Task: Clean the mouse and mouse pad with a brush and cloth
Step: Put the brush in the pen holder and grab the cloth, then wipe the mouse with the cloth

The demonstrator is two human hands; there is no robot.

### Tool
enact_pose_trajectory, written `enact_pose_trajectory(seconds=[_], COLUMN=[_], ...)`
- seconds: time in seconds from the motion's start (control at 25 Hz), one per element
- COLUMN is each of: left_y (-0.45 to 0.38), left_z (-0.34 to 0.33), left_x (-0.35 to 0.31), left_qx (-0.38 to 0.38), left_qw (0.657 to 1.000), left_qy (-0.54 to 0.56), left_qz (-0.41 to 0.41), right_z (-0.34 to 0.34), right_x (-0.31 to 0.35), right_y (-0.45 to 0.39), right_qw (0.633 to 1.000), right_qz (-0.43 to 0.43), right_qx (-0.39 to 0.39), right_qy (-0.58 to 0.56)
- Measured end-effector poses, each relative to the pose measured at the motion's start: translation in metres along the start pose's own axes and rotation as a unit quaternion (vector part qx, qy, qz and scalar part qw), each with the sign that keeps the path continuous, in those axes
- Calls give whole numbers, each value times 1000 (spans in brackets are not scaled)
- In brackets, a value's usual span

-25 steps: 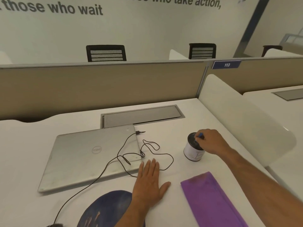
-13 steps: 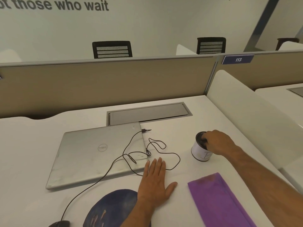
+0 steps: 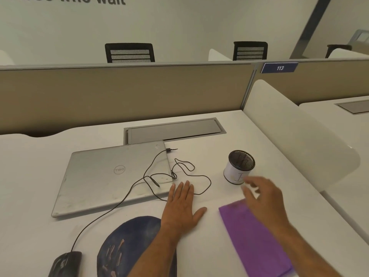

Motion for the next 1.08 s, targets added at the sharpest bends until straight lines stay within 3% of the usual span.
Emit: enact_pose_trajectory(seconds=[0.12, 0.24, 0.36, 0.68, 0.92, 1.08], left_y=[0, 0, -1, 17, 104, 194], left_z=[0, 0, 1, 25, 76, 98], left_x=[0, 0, -1, -2, 23, 89], left_qx=[0, 5, 9, 33, -145, -237], left_qw=[1000, 1000, 1000, 998, 978, 945], left_qy=[3, 4, 5, 51, 147, 170], left_qz=[6, 9, 7, -12, 3, 147], right_z=[-30, -54, -64, -59, -48, -43], right_x=[-42, -67, -73, -69, -62, -21], right_y=[48, 65, 66, 62, 59, 58], right_qw=[990, 943, 916, 954, 975, 984], right_qz=[-45, -61, -84, -66, -121, -140], right_qx=[86, 155, 182, 112, 63, 94], right_qy=[101, 289, 347, 270, 177, 63])
Point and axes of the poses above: each hand's wrist, its own y-axis away from the middle knuckle, its own z-axis out of the back of the hand, x = y × z, the point moved 4 cm from there along -y, towards the middle knuckle, and after that the axes turned 15 degrees about -z, right-handed, at the moved point
